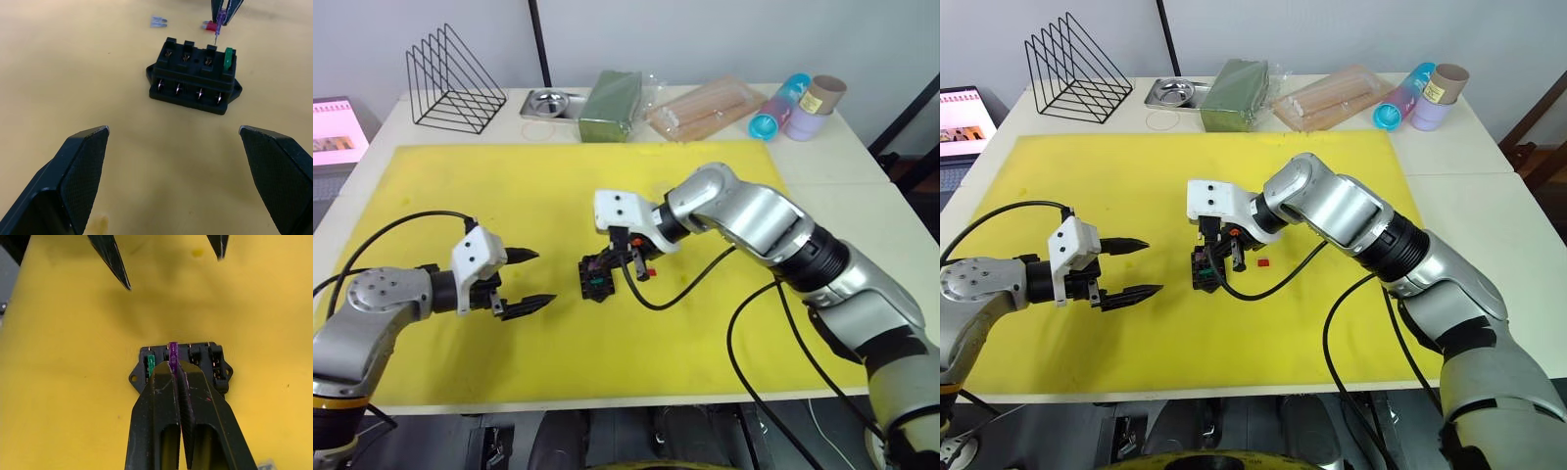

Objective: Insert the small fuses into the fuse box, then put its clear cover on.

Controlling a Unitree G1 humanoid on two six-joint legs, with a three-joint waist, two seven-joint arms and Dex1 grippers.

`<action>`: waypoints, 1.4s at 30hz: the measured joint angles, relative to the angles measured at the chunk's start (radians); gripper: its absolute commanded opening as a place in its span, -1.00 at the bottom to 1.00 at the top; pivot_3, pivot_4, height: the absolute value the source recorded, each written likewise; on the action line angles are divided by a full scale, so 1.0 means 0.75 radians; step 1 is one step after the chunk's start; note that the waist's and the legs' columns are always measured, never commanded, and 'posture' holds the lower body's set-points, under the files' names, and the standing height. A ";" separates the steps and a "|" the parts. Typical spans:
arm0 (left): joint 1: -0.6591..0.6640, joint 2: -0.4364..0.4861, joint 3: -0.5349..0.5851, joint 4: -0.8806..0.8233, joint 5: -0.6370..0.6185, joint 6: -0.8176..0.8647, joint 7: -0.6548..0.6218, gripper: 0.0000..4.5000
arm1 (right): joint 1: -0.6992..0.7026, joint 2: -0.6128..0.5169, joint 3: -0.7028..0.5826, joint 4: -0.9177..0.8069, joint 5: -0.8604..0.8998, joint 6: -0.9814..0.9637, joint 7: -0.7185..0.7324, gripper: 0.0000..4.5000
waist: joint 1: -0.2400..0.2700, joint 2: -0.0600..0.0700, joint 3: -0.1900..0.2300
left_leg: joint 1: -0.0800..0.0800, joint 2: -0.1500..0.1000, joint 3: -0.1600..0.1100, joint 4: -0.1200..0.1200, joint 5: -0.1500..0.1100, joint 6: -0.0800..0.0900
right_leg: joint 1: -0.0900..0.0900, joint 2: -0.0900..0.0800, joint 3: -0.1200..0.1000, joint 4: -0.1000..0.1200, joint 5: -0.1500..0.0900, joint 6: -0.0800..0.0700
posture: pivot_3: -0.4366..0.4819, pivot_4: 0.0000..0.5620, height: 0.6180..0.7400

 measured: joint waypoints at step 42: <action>-0.006 -0.036 -0.038 -0.029 0.005 0.000 0.034 1.00 | 0.075 0.099 0.017 0.064 -0.361 -0.158 0.186 -0.99 | 0.000 0.000 0.000 | 0.000 -0.001 0.000 0.002 0.000 0.000 | 0.000 0.000 0.000 0.002 0.000 0.000 | -0.05 -0.47 1.00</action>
